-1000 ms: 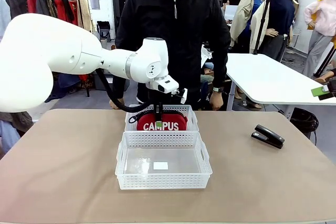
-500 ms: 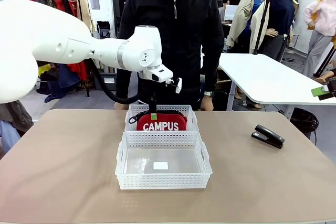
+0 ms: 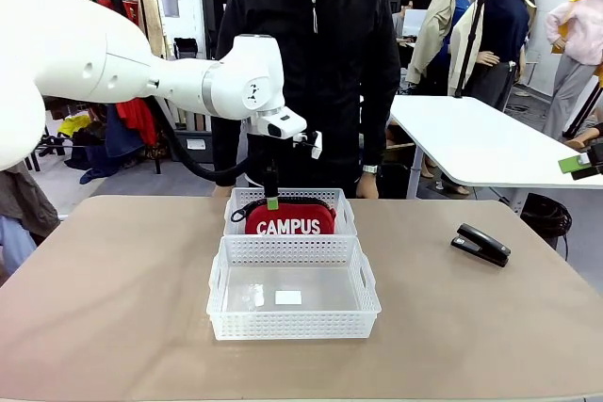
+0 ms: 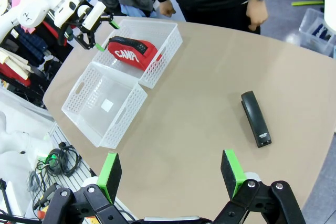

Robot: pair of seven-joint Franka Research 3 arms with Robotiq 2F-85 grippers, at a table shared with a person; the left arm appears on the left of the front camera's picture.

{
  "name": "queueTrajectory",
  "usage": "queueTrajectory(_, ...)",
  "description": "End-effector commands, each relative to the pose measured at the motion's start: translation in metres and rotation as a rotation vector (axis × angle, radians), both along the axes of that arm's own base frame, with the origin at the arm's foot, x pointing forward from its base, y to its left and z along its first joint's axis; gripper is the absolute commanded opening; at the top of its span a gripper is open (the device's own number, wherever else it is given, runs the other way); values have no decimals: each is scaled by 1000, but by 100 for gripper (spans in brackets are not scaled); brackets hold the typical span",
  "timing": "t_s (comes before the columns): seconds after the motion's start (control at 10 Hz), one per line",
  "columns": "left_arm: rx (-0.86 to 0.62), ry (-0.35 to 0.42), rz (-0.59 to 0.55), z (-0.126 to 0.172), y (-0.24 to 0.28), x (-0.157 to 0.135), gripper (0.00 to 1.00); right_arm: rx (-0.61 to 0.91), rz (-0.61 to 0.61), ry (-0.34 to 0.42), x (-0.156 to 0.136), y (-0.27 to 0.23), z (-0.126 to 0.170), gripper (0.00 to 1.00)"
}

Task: Distribute items into two baskets.
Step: Place the picked Pencil pouch into the Organizing basket as instructed by the person, then pick up the Stapler that the person points to.

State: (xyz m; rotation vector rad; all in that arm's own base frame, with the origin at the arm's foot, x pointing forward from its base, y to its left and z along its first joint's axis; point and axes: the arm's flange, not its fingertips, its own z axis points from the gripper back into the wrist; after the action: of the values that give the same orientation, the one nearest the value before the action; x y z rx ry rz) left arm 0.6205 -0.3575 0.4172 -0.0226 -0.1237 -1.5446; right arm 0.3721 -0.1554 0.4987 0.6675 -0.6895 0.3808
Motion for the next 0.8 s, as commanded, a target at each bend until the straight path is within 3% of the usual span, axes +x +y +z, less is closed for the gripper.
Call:
queueTrajectory(0.0,1,-3,-7,0,1,2,100,12,7,-19,1,0,1,100)
queueTrajectory(0.7,1,-3,-7,0,1,2,100,12,7,-19,1,0,1,100)
